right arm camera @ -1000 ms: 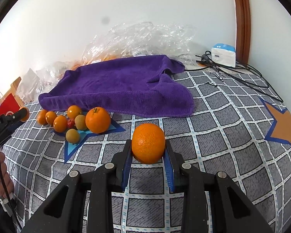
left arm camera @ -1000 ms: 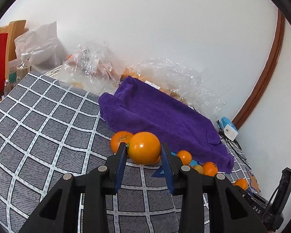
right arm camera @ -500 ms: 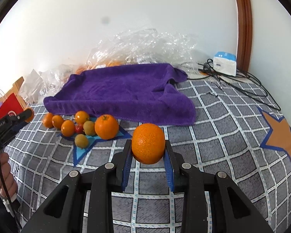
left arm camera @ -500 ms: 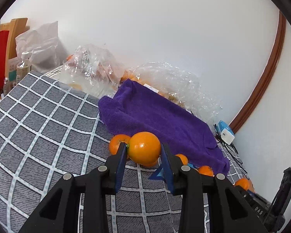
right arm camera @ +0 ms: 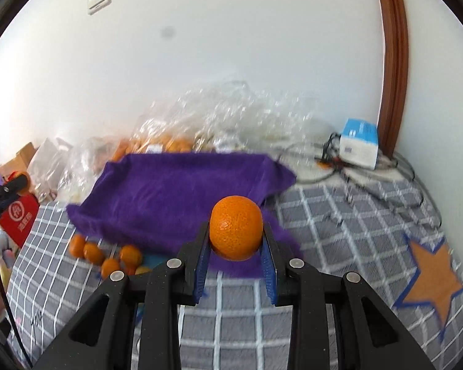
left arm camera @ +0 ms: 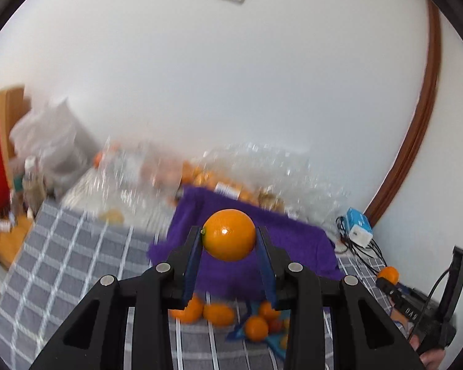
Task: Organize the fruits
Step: 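Carry the left tool's orange over the purple towel while the right tool carries its orange there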
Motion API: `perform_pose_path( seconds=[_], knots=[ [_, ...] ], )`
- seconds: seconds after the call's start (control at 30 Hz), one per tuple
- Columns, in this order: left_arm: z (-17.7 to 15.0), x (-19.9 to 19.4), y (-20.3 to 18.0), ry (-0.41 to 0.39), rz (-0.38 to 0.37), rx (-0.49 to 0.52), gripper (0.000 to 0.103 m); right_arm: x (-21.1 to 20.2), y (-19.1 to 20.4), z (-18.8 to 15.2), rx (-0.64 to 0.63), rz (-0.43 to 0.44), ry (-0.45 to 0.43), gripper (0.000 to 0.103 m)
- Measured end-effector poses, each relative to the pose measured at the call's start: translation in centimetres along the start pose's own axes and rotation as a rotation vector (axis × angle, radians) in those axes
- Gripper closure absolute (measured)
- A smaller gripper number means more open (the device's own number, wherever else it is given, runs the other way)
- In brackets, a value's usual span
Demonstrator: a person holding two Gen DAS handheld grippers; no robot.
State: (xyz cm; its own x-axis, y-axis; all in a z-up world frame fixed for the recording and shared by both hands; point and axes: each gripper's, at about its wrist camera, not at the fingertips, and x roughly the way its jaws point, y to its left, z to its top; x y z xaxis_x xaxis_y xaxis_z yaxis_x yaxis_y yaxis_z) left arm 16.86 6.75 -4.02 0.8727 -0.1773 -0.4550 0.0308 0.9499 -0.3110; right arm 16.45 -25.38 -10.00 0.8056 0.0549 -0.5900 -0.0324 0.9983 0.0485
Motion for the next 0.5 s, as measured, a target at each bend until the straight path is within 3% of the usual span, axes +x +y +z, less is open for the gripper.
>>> perform_pose_path(
  seconds=[0.23, 0.5],
  knots=[
    [3.7, 3.3, -1.5, 0.018, 0.016, 0.043, 0.07, 1.5, -0.3, 5.0, -0.007, -0.019, -0.038, 0.072],
    [4.6, 8.2, -2.3, 0.057, -0.005, 0.034, 0.07, 5.7, -0.2, 6.8, -0.009, -0.027, -0.012, 0.072]
  ],
)
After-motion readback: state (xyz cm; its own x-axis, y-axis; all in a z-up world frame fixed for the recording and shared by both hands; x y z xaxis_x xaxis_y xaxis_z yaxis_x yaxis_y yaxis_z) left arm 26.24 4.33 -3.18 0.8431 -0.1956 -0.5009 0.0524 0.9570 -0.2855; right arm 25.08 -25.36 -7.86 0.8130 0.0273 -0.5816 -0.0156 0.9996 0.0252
